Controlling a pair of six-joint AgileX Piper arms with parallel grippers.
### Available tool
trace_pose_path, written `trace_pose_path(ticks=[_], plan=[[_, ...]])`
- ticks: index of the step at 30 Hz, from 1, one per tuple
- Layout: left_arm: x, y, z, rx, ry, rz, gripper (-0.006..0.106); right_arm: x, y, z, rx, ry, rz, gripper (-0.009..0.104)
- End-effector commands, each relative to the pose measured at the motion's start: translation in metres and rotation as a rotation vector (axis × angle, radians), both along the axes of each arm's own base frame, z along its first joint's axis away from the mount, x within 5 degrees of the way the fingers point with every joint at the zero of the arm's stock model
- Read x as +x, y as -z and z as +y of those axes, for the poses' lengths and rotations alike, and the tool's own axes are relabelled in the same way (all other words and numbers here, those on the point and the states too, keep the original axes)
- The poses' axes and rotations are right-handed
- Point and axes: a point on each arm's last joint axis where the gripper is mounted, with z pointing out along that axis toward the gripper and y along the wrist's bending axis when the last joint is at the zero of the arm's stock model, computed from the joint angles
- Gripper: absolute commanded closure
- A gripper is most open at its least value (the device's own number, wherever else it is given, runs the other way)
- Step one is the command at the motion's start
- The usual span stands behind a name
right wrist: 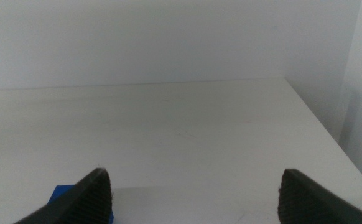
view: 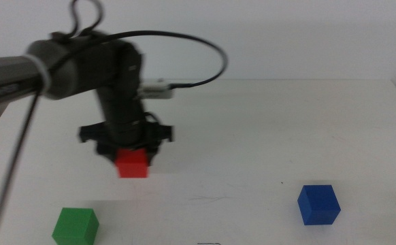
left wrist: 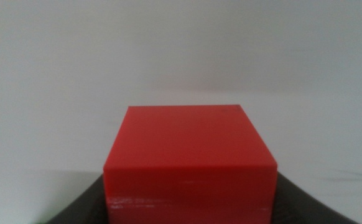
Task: Stack red cubes first, then green, then blue cubes in a specific spot.
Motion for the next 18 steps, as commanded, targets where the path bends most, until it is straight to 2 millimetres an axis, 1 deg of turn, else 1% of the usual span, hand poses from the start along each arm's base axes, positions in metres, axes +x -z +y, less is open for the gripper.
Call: trace_pose_path(ticks=[1,6,10,12,18], plan=[[-0.005,-0.032,-0.022,-0.032,-0.004,-0.069,0.102,-0.002,-0.016,0.000,-0.022,-0.007,-0.113,0.023],[-0.004,-0.040,-0.070,-0.062,-0.014,-0.075,0.102,-0.002,-0.016,0.000,-0.022,-0.007,-0.113,0.023],[-0.007,-0.042,-0.099,-0.084,0.004,-0.088,0.102,-0.002,-0.016,0.000,-0.022,-0.007,-0.113,0.023],[-0.007,-0.039,-0.108,-0.084,0.019,-0.083,0.102,-0.002,-0.016,0.000,-0.022,-0.007,-0.113,0.023],[-0.006,-0.024,-0.117,-0.119,0.008,-0.023,0.102,-0.002,-0.016,0.000,-0.022,-0.007,-0.113,0.023]])
